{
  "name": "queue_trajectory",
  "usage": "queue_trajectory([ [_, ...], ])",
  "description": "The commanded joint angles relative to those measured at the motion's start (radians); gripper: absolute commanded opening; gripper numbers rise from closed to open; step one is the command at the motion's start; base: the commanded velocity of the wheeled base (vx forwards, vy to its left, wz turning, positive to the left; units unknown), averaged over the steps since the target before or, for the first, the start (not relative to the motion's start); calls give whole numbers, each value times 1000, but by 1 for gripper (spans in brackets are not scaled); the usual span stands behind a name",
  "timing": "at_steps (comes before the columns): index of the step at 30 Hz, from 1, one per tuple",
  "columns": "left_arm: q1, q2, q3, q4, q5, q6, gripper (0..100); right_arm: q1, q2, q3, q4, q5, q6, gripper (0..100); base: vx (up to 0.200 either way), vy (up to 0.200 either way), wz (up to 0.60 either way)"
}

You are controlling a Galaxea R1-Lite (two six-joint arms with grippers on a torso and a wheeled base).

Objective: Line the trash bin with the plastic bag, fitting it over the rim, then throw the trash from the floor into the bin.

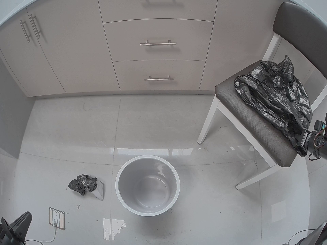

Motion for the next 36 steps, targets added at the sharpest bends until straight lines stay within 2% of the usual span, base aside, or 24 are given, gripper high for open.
queue_trajectory([
  [1, -28, -23, 3, -1, -3, -1, 0, -94, -243, -357, 517, 745, 389, 0, 0, 0, 0],
  [2, -31, -23, 3, -1, -3, 1, 0, -94, -243, -357, 517, 767, 393, 0, 0, 0, 0],
  [3, -36, -23, 1, -1, -3, -1, 0, -95, -237, -358, 515, 828, 413, 0, 0, 0, 0],
  [7, -37, -21, 1, 2, -2, -1, 0, -91, -215, -341, 517, 908, 424, 0, 0, 0, 0],
  [9, -39, -18, 1, 2, -2, -1, 0, -91, -195, -312, 512, 972, 410, 0, 0, 0, 0],
  [11, -40, -18, 0, 2, -2, -1, 0, -94, -176, -269, 471, 1040, 353, 0, 0, 0, 0],
  [12, -43, -17, 1, 2, -3, 1, 0, -94, -169, -251, 452, 1048, 326, 0, 0, 0, 0],
  [15, -80, 3, 4, 2, -5, -1, 0, -83, -140, -122, 319, 1063, 143, 0, 0, 0, 0],
  [16, -80, 3, 4, 2, -5, -1, 0, -83, -140, -122, 319, 1063, 143, 0, 0, 0, 0],
  [17, -122, 25, 0, -2, -16, -7, 0, -68, -151, -75, 270, 1063, 108, 0, 0, 0, 0],
  [21, -214, 84, -28, -13, -31, -10, 0, 1, -209, -62, 253, 1052, 146, 0, 0, 0, 0],
  [22, -255, 130, -49, -19, -32, -10, 0, 17, -240, -64, 252, 1044, 178, 0, 0, 0, 0],
  [25, -336, 250, -106, -45, -32, -27, 0, 61, -312, -64, 252, 980, 229, 0, 0, 0, 0],
  [27, -388, 347, -164, -82, -46, -88, 0, 109, -353, -71, 252, 928, 254, 0, 0, 0, 0],
  [30, -405, 485, -252, -133, -91, -197, 0, 176, -412, -102, 258, 885, 307, 0, 0, 0, 0],
  [31, -405, 499, -259, -139, -97, -206, 0, 182, -418, -107, 258, 882, 313, 0, 0, 0, 0],
  [32, -405, 569, -296, -160, -126, -242, 0, 211, -446, -121, 258, 874, 356, 0, 0, 0, 0],
  [36, -416, 709, -371, -168, -161, -246, 0, 282, -498, -139, 261, 863, 429, 0, 0, 0, 0],
])
